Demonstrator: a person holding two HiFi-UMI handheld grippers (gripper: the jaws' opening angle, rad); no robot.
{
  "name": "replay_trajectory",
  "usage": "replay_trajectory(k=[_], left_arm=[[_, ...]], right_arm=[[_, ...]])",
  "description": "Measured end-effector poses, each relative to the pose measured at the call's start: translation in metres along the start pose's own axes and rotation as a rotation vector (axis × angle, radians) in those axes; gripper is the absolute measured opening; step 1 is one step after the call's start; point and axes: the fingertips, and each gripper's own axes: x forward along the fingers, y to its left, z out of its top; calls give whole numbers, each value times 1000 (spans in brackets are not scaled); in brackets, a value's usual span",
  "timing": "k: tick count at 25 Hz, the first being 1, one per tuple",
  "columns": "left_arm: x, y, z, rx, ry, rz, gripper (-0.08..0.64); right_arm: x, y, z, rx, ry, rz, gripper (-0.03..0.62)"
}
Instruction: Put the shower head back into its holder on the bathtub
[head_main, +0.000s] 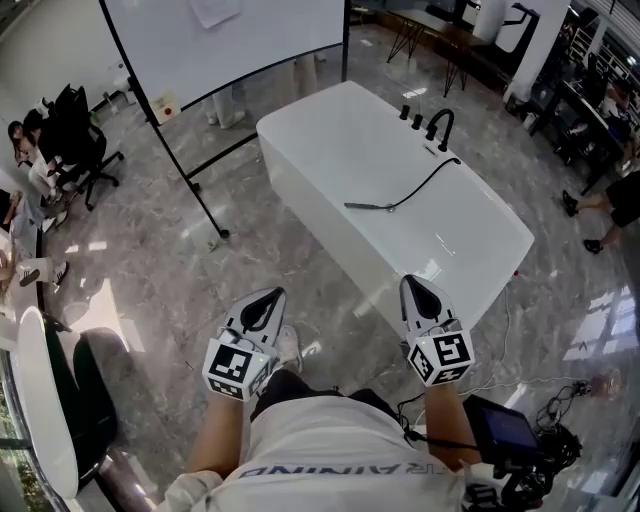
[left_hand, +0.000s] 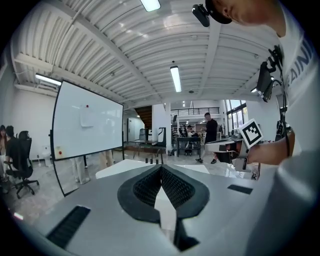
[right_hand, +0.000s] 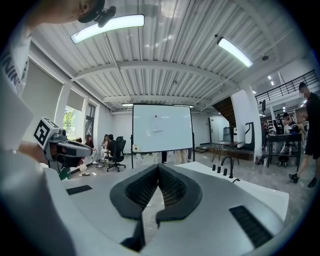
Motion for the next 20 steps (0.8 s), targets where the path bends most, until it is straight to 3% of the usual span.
replay_trajectory(k=[7, 20], left_arm=[[55, 57, 13, -17, -30, -58, 18], [146, 234, 8, -72, -17, -122, 18]], right_arm=[[64, -13, 20, -37, 9, -48, 11], [241, -4, 48, -80, 21, -111, 11]])
